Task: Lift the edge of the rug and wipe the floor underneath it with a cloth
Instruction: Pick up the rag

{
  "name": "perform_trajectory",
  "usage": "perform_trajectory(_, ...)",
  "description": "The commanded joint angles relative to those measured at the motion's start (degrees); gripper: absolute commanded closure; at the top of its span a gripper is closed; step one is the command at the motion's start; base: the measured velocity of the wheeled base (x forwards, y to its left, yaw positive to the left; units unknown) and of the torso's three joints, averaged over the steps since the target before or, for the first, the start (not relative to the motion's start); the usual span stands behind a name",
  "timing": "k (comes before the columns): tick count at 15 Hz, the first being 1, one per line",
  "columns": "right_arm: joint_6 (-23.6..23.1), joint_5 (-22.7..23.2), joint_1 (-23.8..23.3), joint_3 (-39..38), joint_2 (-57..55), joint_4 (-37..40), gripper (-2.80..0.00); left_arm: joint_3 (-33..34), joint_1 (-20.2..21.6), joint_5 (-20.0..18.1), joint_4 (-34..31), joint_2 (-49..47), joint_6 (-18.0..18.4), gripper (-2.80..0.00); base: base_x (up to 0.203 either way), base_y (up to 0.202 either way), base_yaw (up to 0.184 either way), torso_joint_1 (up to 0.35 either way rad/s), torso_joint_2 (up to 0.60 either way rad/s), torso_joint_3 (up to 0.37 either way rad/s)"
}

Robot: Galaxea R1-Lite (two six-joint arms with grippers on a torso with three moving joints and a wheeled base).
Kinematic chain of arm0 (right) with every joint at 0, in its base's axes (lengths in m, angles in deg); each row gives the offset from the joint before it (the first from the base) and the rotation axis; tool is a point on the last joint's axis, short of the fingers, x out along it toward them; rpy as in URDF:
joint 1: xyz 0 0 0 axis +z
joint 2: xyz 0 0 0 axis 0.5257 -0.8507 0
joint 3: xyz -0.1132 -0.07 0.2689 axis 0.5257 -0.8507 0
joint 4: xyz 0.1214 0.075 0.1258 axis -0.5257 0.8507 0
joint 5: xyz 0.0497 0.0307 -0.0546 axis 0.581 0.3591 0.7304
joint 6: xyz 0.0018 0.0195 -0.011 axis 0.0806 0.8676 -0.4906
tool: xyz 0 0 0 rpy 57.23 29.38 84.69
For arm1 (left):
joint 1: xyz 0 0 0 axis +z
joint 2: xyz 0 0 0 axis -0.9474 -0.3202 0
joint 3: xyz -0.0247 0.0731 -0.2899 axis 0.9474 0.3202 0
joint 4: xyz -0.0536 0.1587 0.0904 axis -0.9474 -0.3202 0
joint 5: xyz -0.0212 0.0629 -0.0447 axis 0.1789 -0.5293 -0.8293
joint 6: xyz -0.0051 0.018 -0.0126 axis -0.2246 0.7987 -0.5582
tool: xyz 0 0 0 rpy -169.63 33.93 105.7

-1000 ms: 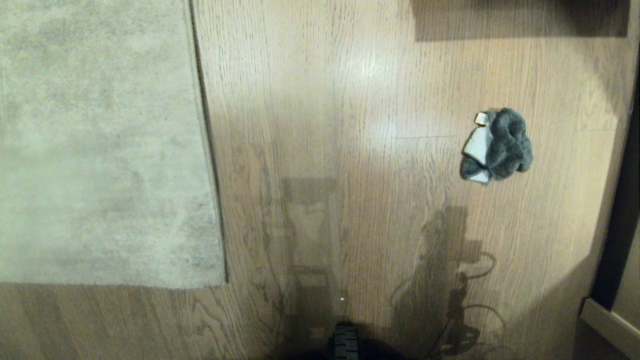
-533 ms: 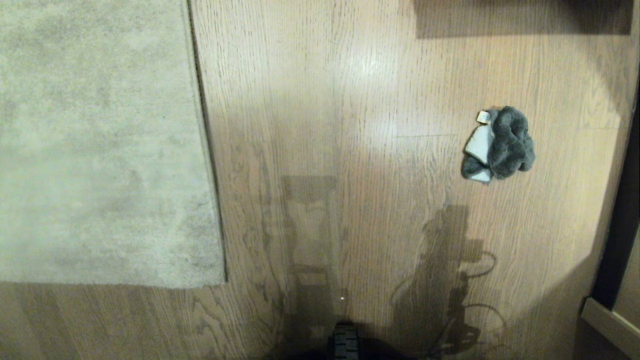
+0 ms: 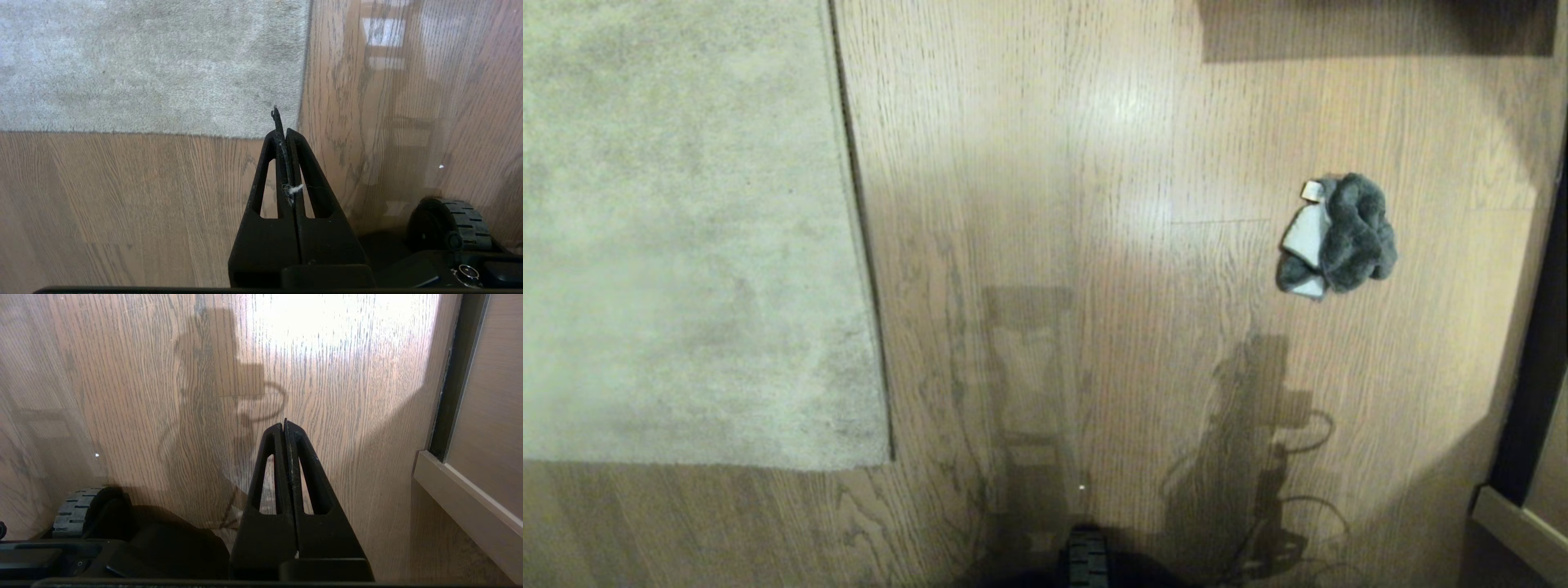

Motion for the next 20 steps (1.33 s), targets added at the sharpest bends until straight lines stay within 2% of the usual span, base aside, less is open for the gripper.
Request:
perform_trajectory(1,-0.17,0.1,0.01,0.0,0.05,-0.08,0.0,0.0,-0.06,0.03,0.01,-0.01,-0.05,0.0,0.0,0.0,0.0,0.0,0.0,0.0)
perform_trajectory(17,-0.71,0.31,0.01,0.09,0.05,1.32,0.0,0.0,0.02,0.03,0.01,-0.01,-0.05,0.0,0.0,0.0,0.0,0.0,0.0,0.0)
perform_trajectory(20,-3.82,1.4,0.01,0.76,-1.45,1.33,0.0,0.0,0.02,0.03,0.01,-0.01,-0.05,0.0,0.0,0.0,0.0,0.0,0.0,0.0)
